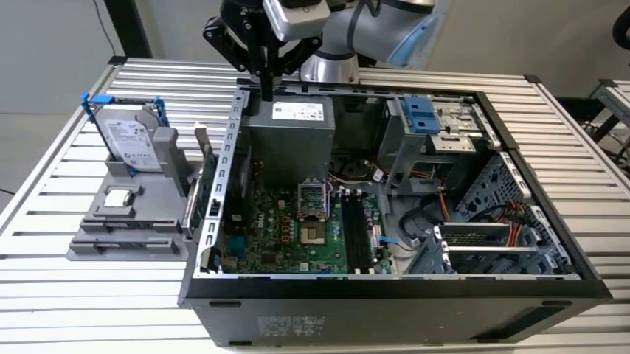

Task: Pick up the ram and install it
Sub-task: 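Reach for the ram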

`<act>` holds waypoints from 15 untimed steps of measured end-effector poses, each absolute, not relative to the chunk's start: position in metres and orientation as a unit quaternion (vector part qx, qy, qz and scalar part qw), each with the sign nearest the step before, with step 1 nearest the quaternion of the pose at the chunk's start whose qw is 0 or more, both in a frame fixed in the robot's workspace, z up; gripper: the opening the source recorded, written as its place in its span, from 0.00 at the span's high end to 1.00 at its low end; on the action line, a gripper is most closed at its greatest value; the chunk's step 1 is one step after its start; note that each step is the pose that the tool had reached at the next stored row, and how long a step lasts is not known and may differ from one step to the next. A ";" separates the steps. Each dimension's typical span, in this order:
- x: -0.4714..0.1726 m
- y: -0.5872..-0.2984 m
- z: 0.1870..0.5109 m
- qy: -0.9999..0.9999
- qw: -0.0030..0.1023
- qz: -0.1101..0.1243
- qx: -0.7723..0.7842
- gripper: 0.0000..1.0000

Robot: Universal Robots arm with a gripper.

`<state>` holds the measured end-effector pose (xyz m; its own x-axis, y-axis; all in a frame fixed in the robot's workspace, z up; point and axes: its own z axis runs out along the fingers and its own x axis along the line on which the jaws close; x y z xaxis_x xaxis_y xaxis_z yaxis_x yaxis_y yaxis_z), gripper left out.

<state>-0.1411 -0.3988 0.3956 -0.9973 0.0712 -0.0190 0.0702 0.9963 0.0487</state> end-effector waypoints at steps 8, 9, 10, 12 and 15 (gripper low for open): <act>-0.152 -0.399 0.396 0.999 0.010 0.024 0.035 1.00; -0.153 -0.399 0.396 0.999 0.010 0.024 0.035 1.00; -0.154 -0.399 0.396 0.999 0.010 0.024 0.035 1.00; -0.157 -0.399 0.396 0.999 0.010 0.024 0.035 1.00; -0.161 -0.399 0.396 0.999 0.010 0.024 0.035 1.00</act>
